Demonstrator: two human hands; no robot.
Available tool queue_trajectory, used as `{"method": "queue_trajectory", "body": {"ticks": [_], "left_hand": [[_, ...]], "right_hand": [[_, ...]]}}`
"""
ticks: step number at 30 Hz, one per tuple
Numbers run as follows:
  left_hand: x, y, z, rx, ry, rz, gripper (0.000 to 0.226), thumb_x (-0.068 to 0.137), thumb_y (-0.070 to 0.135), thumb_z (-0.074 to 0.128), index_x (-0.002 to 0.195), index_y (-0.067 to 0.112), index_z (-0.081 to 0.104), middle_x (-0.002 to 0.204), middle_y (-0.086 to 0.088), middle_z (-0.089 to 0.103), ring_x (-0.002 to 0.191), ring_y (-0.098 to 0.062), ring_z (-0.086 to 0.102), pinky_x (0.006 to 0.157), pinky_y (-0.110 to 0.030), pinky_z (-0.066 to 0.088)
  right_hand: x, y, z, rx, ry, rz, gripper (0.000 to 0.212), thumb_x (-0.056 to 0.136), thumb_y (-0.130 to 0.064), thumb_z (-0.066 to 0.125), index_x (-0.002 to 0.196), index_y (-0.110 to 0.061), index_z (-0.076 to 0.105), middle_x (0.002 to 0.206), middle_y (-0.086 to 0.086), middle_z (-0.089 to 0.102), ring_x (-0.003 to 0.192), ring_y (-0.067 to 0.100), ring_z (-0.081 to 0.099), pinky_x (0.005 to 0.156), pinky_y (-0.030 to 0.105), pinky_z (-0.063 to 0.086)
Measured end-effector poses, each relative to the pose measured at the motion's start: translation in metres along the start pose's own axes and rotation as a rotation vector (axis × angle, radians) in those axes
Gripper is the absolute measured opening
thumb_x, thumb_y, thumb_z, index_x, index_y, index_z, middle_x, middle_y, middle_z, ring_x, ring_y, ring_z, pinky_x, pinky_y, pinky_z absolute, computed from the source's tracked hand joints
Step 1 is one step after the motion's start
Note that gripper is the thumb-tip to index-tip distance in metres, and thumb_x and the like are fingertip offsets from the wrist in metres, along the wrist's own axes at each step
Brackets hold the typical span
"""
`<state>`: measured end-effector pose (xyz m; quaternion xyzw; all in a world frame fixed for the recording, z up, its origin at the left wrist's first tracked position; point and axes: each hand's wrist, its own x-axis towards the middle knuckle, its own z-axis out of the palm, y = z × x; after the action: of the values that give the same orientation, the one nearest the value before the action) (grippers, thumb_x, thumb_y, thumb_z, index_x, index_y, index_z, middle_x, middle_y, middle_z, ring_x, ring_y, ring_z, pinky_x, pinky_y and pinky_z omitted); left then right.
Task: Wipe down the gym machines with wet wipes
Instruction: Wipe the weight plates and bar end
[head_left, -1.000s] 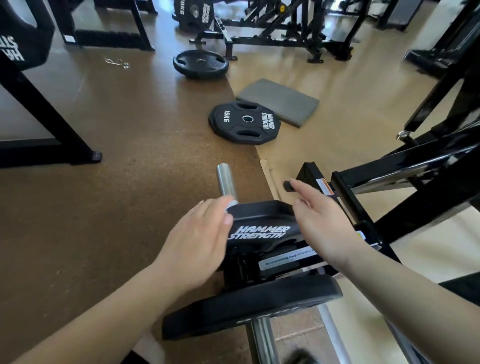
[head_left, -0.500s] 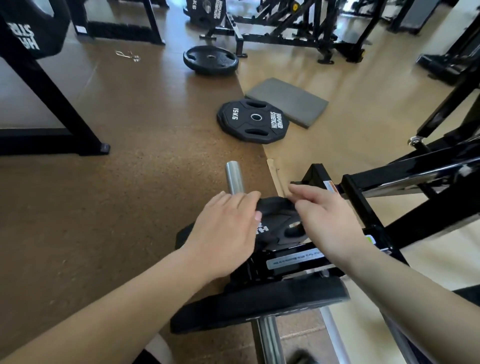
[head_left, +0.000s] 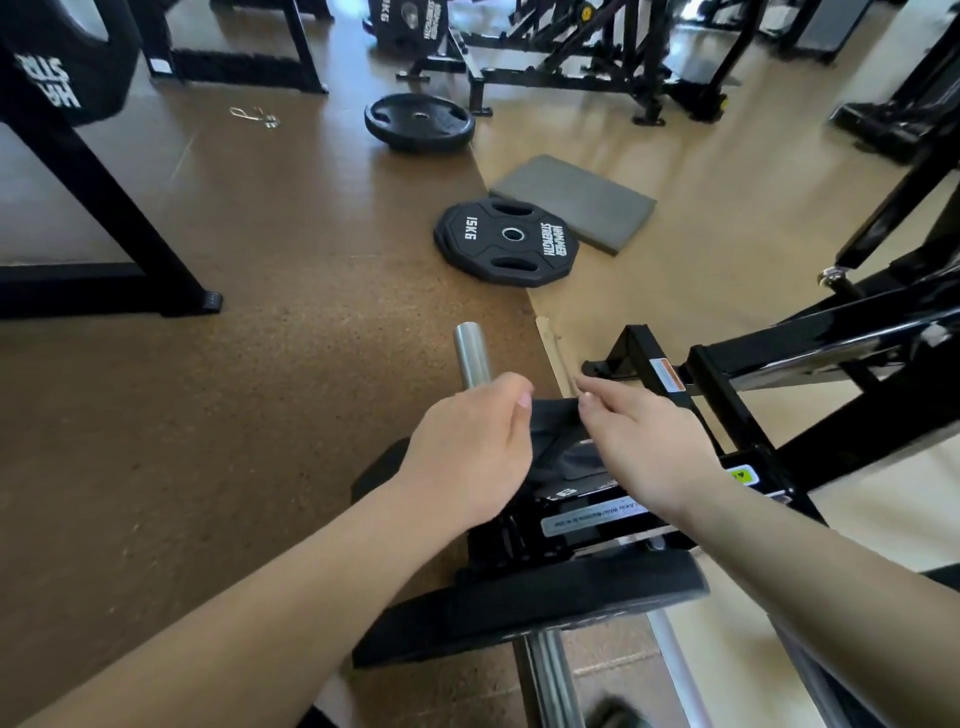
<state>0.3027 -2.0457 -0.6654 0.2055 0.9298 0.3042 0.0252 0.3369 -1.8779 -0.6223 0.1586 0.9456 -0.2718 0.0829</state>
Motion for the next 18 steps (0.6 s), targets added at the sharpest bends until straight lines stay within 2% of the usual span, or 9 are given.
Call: {"method": "queue_trajectory", "body": {"ticks": [2, 4, 6, 8, 11, 14, 16, 18], "left_hand": [[-0.007, -0.009, -0.002, -0.085, -0.008, 0.039, 0.038, 0.110, 0.034, 0.028, 0.133, 0.024, 0.056, 0.103, 0.003, 0.067, 0.090, -0.016, 0.062, 0.081, -0.039, 0.051], [-0.019, -0.026, -0.004, -0.132, -0.009, 0.055, 0.040, 0.110, 0.034, 0.027, 0.137, 0.023, 0.055, 0.105, 0.005, 0.067, 0.092, -0.013, 0.061, 0.081, -0.037, 0.049], [-0.034, -0.047, -0.005, -0.126, 0.012, 0.039, 0.042, 0.110, 0.035, 0.025, 0.136, 0.023, 0.056, 0.105, 0.006, 0.068, 0.094, -0.013, 0.062, 0.083, -0.039, 0.050], [-0.047, -0.067, -0.005, -0.134, 0.031, -0.012, 0.042, 0.109, 0.038, 0.023, 0.133, 0.026, 0.056, 0.105, 0.010, 0.068, 0.096, -0.012, 0.062, 0.083, -0.040, 0.050], [-0.049, -0.081, -0.004, -0.167, 0.035, -0.087, 0.041, 0.106, 0.046, 0.021, 0.123, 0.034, 0.056, 0.099, 0.014, 0.068, 0.091, -0.008, 0.063, 0.080, -0.041, 0.052], [-0.040, -0.085, 0.000, -0.239, 0.051, -0.171, 0.034, 0.108, 0.041, 0.024, 0.110, 0.034, 0.057, 0.088, 0.013, 0.068, 0.082, -0.008, 0.064, 0.073, -0.043, 0.053], [-0.039, -0.087, 0.001, -0.303, 0.052, -0.218, 0.029, 0.108, 0.039, 0.029, 0.110, 0.036, 0.058, 0.088, 0.015, 0.068, 0.082, -0.006, 0.064, 0.073, -0.038, 0.053], [-0.043, -0.087, 0.002, -0.355, 0.041, -0.262, 0.028, 0.109, 0.038, 0.032, 0.114, 0.036, 0.059, 0.091, 0.016, 0.068, 0.086, -0.004, 0.064, 0.076, -0.036, 0.053]], "right_hand": [[0.001, 0.002, 0.001, -0.066, 0.028, -0.043, 0.039, 0.105, -0.045, 0.037, 0.126, -0.028, 0.066, 0.110, -0.008, 0.074, 0.107, 0.022, 0.064, 0.095, 0.041, 0.052], [0.004, 0.004, 0.006, -0.109, 0.080, -0.120, 0.037, 0.103, -0.047, 0.041, 0.095, -0.024, 0.067, 0.079, -0.005, 0.069, 0.080, 0.018, 0.063, 0.072, 0.038, 0.055], [0.009, 0.003, 0.012, -0.142, 0.138, -0.176, 0.044, 0.103, -0.048, 0.043, 0.070, -0.022, 0.056, 0.066, -0.002, 0.059, 0.070, 0.019, 0.056, 0.057, 0.034, 0.043], [0.019, 0.000, 0.016, -0.184, 0.196, -0.215, 0.052, 0.102, -0.049, 0.042, 0.061, -0.018, 0.048, 0.067, -0.001, 0.054, 0.072, 0.022, 0.052, 0.059, 0.034, 0.041], [0.037, -0.012, 0.022, -0.199, 0.269, -0.229, 0.054, 0.103, -0.047, 0.042, 0.059, -0.017, 0.049, 0.080, -0.001, 0.050, 0.077, 0.024, 0.054, 0.068, 0.036, 0.045], [0.056, -0.032, 0.035, -0.084, 0.171, -0.218, 0.045, 0.104, -0.047, 0.041, 0.069, -0.021, 0.054, 0.088, -0.005, 0.052, 0.081, 0.015, 0.056, 0.067, 0.033, 0.039], [0.063, -0.041, 0.046, -0.151, 0.064, -0.219, 0.042, 0.103, -0.054, 0.036, 0.081, -0.027, 0.060, 0.091, -0.010, 0.058, 0.080, 0.009, 0.057, 0.063, 0.029, 0.041], [0.064, -0.046, 0.052, -0.253, 0.009, -0.203, 0.036, 0.102, -0.058, 0.035, 0.104, -0.038, 0.065, 0.098, -0.016, 0.065, 0.079, 0.004, 0.058, 0.059, 0.024, 0.040]]}}
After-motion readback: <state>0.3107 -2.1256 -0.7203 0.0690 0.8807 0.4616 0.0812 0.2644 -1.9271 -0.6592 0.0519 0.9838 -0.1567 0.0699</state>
